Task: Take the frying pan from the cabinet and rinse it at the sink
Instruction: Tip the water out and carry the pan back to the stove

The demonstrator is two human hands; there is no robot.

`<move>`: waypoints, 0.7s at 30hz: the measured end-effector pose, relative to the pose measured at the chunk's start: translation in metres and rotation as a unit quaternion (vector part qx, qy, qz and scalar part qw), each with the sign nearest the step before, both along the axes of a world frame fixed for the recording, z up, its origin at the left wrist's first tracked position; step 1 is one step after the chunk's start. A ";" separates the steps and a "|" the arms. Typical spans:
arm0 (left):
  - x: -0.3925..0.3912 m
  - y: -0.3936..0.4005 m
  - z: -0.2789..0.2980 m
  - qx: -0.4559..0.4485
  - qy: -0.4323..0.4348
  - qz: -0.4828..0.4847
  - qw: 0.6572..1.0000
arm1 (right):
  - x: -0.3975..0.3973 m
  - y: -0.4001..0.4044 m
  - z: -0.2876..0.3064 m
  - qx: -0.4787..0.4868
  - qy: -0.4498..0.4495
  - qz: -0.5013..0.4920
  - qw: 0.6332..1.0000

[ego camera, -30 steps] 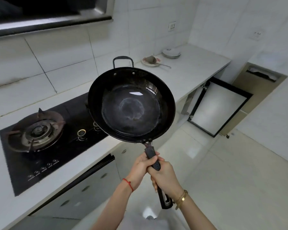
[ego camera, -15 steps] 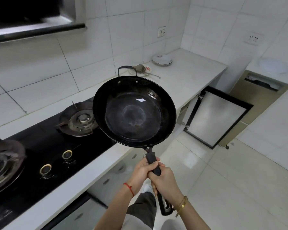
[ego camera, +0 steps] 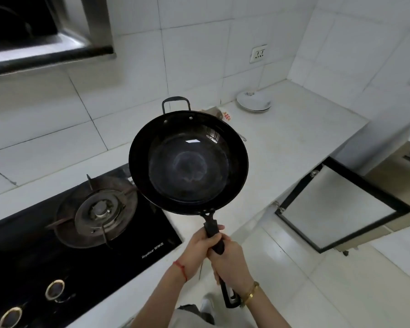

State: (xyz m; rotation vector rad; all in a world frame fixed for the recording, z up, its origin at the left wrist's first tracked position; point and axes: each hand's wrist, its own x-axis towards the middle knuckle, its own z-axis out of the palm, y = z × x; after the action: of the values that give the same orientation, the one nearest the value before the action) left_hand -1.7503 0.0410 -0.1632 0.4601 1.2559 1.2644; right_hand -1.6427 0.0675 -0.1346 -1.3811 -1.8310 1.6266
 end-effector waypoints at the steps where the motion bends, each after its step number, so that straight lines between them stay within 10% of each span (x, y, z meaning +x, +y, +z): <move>1: -0.003 0.007 -0.001 -0.001 -0.007 0.004 1.000 | -0.004 0.008 -0.003 0.005 -0.006 0.005 1.000; 21: -0.012 0.120 -0.021 -0.039 -0.047 0.094 0.994 | -0.021 0.155 -0.031 -0.012 -0.045 0.170 0.984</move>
State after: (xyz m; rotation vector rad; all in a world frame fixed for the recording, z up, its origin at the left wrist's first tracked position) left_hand -1.7628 0.1606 -0.1840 0.2268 1.2852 1.3729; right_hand -1.6635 0.2225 -0.1659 -1.2192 -2.2042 1.7746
